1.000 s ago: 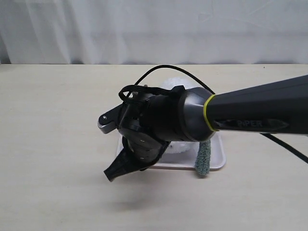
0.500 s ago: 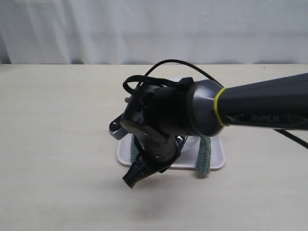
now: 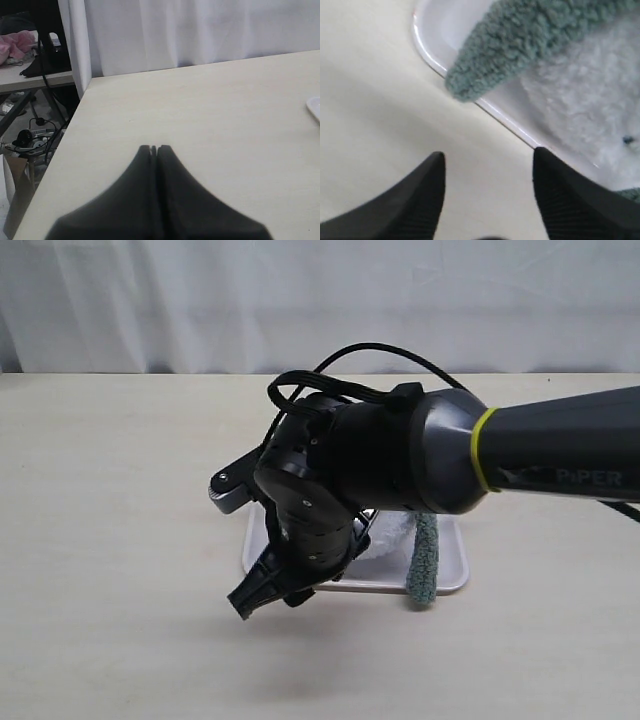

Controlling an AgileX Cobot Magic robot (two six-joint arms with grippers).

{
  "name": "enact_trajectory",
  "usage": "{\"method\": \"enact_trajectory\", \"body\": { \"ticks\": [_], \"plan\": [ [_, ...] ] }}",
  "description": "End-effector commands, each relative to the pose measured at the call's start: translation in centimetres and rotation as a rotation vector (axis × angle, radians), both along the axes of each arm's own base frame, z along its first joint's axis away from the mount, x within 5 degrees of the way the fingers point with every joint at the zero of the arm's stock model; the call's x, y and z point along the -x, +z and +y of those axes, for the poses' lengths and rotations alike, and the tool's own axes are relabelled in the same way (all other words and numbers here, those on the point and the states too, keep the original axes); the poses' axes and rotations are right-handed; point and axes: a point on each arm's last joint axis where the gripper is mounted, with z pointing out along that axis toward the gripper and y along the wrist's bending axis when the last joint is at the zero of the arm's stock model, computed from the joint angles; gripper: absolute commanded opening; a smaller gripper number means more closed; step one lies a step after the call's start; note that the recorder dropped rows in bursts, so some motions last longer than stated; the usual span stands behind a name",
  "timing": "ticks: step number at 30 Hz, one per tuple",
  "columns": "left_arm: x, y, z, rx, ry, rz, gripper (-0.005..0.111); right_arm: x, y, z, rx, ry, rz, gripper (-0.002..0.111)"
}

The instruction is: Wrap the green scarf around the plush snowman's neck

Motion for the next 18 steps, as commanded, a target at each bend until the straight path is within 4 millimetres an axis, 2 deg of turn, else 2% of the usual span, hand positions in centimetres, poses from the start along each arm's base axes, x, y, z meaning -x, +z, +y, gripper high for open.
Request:
{"method": "enact_trajectory", "body": {
  "ticks": [1, 6, 7, 11, 14, 18],
  "plan": [
    [0.0, 0.0, 0.0, 0.003, -0.006, -0.008, 0.0, -0.2, 0.1, 0.8, -0.117, -0.023, -0.019, 0.064],
    [0.0, 0.0, 0.0, 0.003, -0.006, -0.008, 0.0, -0.8, -1.3, 1.8, -0.194, -0.062, -0.038, 0.064],
    [0.0, 0.0, 0.0, 0.003, -0.006, -0.008, 0.0, -1.0, -2.2, 2.0, -0.202, -0.066, -0.034, 0.062],
    [0.0, 0.0, 0.0, 0.003, -0.006, -0.008, 0.0, -1.6, -4.1, 2.0, -0.157, -0.082, -0.063, 0.058],
    [0.0, 0.0, 0.0, 0.003, -0.006, -0.008, 0.0, -2.2, -4.4, 1.8, -0.141, -0.115, -0.123, 0.058],
    [0.0, 0.0, 0.0, 0.003, -0.006, -0.008, 0.0, -2.6, -5.0, 2.5, -0.199, -0.089, -0.153, 0.058]
  ]
}}
